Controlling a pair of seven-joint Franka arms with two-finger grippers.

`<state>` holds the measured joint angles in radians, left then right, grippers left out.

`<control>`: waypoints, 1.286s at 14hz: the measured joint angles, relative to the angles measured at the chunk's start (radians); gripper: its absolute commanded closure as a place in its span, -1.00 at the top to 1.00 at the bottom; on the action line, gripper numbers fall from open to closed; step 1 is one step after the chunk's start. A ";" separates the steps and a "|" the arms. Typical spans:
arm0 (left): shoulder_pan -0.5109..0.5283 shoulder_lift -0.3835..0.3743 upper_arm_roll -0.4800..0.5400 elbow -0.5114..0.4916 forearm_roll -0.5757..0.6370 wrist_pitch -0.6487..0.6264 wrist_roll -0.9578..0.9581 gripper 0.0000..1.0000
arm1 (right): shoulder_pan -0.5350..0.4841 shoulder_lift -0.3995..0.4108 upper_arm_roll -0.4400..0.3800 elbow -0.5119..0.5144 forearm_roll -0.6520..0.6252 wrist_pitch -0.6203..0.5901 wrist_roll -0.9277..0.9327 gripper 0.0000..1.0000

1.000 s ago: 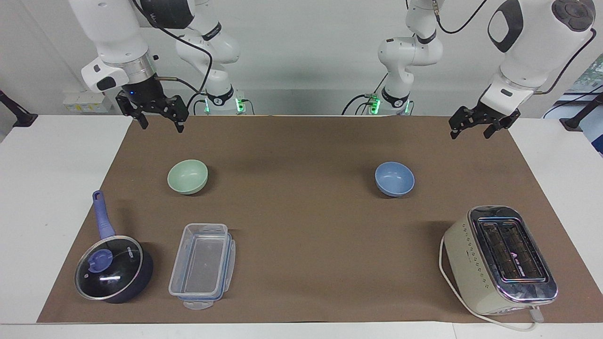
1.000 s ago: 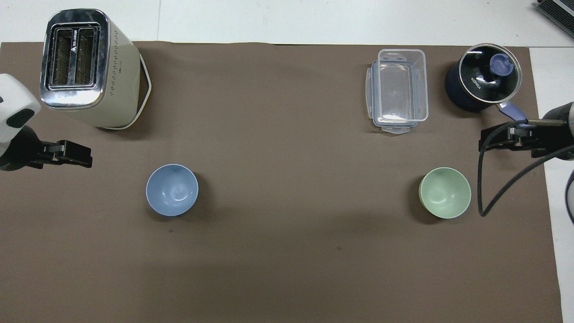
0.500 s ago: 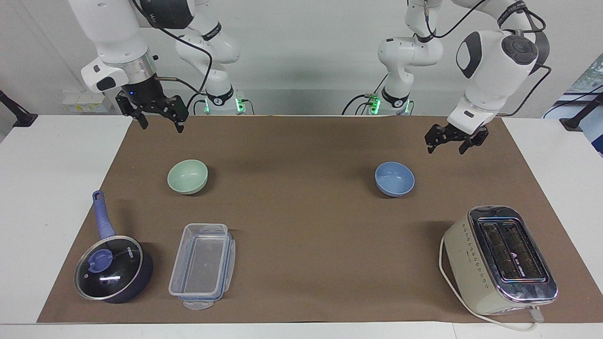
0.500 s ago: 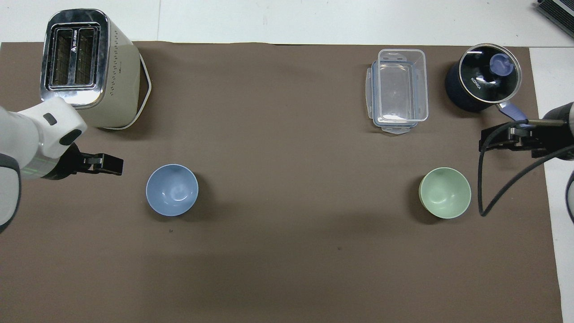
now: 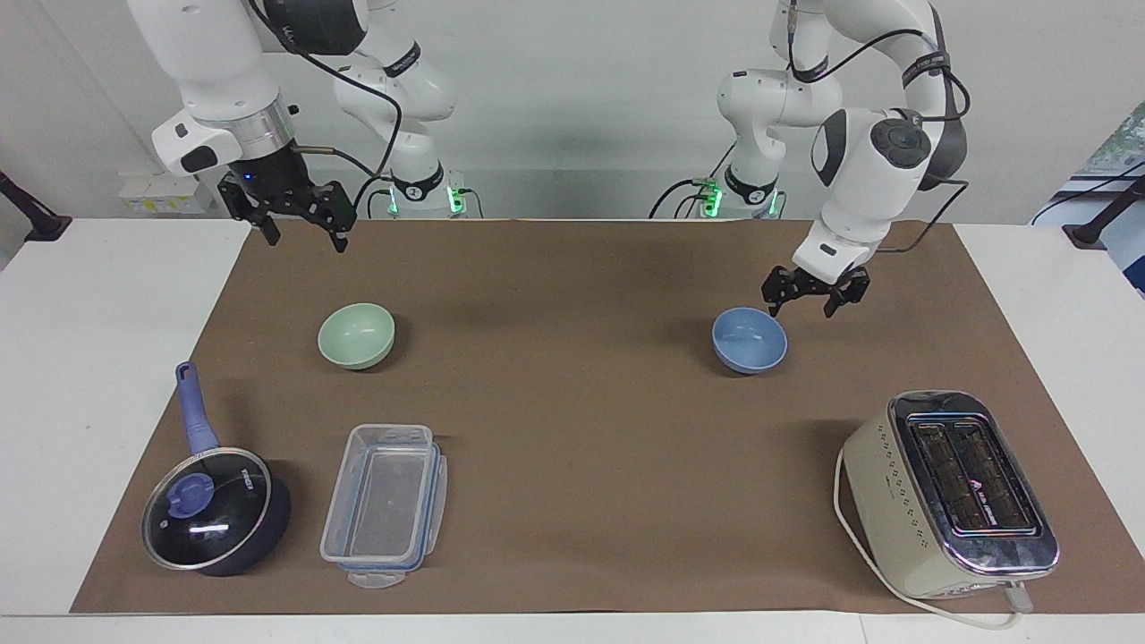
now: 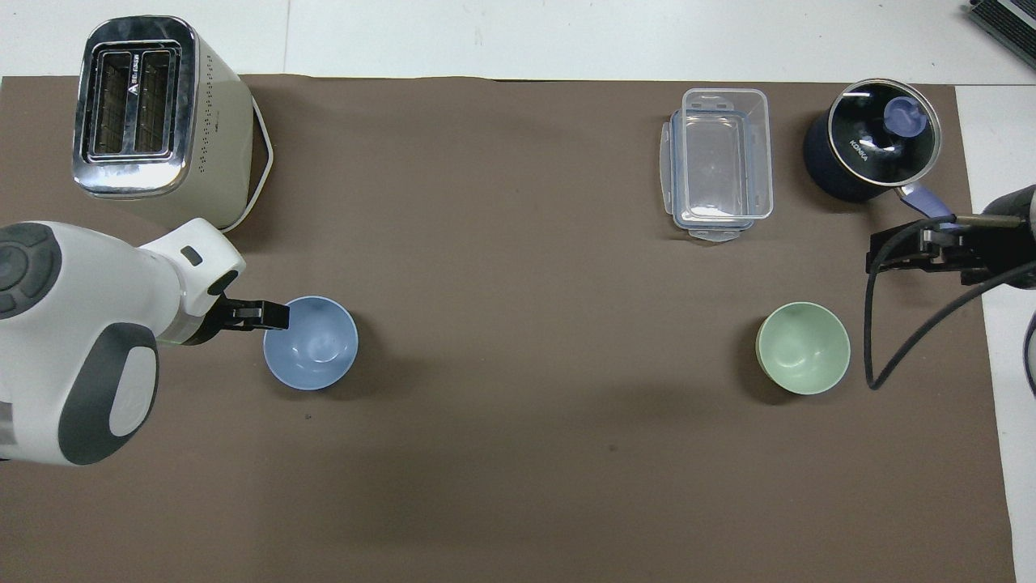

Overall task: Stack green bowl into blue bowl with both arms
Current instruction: 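Reach the left gripper to the rim of the blue bowl, then grasp the blue bowl rim with the left gripper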

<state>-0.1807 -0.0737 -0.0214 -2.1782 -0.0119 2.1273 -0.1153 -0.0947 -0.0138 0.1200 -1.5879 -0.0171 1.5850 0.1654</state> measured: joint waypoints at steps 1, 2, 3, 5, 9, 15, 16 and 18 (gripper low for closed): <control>-0.002 0.001 0.000 -0.035 0.000 0.047 0.000 1.00 | 0.000 0.000 0.000 0.000 0.000 0.000 0.000 1.00; -0.006 0.002 0.000 -0.074 0.000 0.099 0.000 1.00 | 0.000 0.000 0.000 0.000 0.000 0.000 0.000 1.00; -0.010 0.004 0.000 -0.114 0.000 0.148 0.000 1.00 | 0.000 0.000 0.000 0.000 0.000 0.000 0.000 1.00; -0.013 0.009 0.000 -0.187 0.000 0.234 0.000 1.00 | 0.000 0.000 0.000 0.000 0.000 0.000 0.000 1.00; -0.026 0.034 0.000 -0.256 0.000 0.329 -0.003 -0.46 | 0.000 0.000 0.000 0.000 0.001 0.000 0.000 1.00; -0.042 0.051 0.000 -0.258 0.000 0.340 -0.054 -1.00 | 0.000 0.000 0.000 0.000 0.001 0.000 0.000 1.00; -0.042 0.051 0.001 -0.252 0.000 0.341 -0.054 -1.00 | 0.000 0.000 0.000 0.000 0.001 0.000 0.000 1.00; -0.043 0.042 0.001 -0.228 -0.002 0.327 -0.054 -1.00 | 0.000 0.000 0.000 0.000 0.001 0.000 0.000 1.00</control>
<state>-0.2241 -0.0317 -0.0202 -2.4066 -0.0136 2.4540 -0.1693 -0.0951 -0.0138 0.1200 -1.5880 -0.0162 1.5850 0.1654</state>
